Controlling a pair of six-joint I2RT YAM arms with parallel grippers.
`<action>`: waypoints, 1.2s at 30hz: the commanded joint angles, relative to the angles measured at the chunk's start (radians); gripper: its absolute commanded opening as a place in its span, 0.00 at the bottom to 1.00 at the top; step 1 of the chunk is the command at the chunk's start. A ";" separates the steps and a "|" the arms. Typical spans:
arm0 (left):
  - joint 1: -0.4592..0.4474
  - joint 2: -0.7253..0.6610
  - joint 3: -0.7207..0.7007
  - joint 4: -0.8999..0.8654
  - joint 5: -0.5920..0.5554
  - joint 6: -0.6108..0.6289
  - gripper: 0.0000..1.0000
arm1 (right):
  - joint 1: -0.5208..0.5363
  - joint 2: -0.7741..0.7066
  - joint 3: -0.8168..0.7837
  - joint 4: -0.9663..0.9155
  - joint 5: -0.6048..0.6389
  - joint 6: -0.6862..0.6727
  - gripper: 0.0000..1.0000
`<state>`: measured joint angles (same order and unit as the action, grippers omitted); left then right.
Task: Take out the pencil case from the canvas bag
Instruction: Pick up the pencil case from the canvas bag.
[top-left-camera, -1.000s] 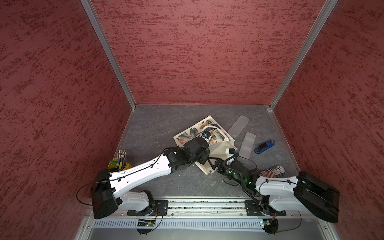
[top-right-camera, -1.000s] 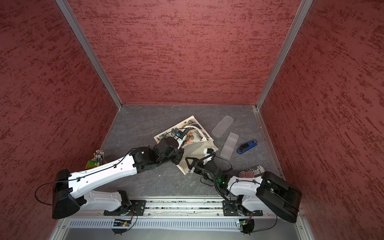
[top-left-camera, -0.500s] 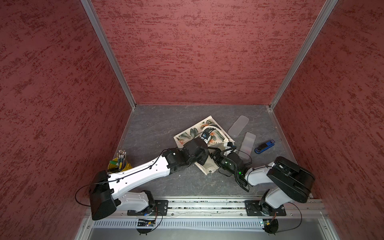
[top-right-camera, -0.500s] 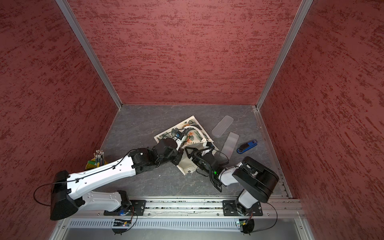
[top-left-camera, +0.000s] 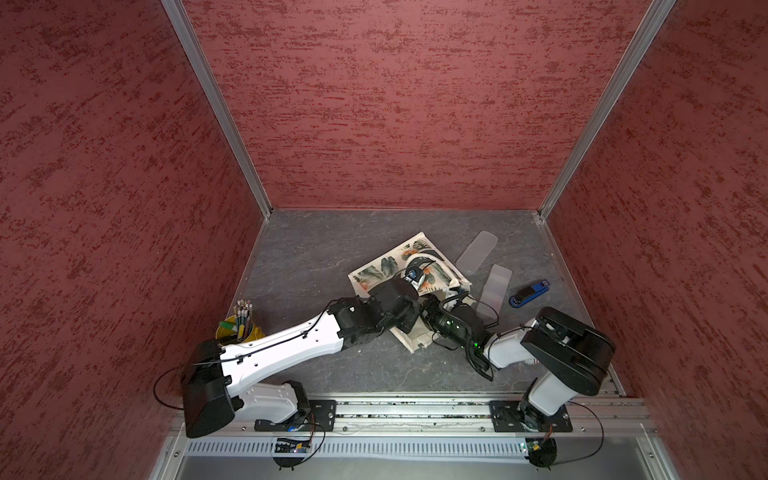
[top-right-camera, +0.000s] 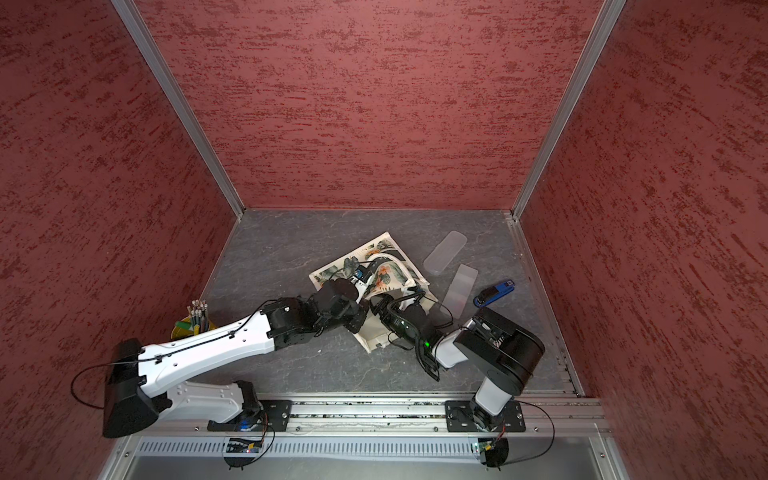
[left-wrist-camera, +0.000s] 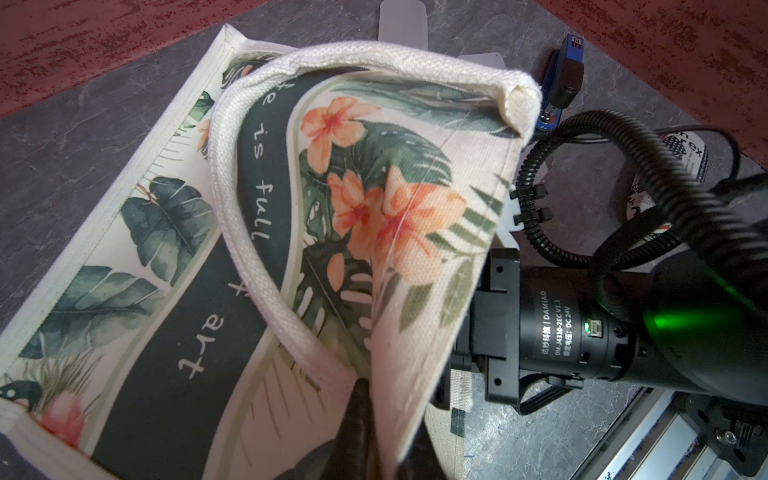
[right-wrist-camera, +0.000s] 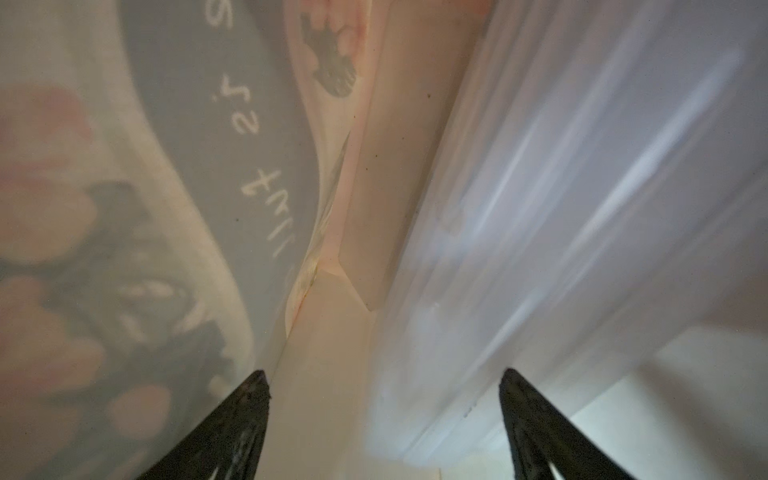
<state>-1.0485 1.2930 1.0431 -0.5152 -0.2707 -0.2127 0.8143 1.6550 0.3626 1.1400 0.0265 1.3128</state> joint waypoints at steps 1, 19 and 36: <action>-0.019 0.016 0.007 0.034 0.022 -0.016 0.00 | -0.007 0.008 0.029 0.070 0.016 0.003 0.87; -0.028 0.034 0.009 0.030 0.006 -0.025 0.00 | -0.007 -0.090 0.022 0.003 0.069 -0.032 0.87; -0.042 0.042 0.021 0.025 -0.002 -0.027 0.00 | -0.040 0.123 0.026 0.232 0.009 0.021 0.84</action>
<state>-1.0718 1.3243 1.0435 -0.5110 -0.3229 -0.2306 0.7822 1.7592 0.3721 1.2766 0.0437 1.3243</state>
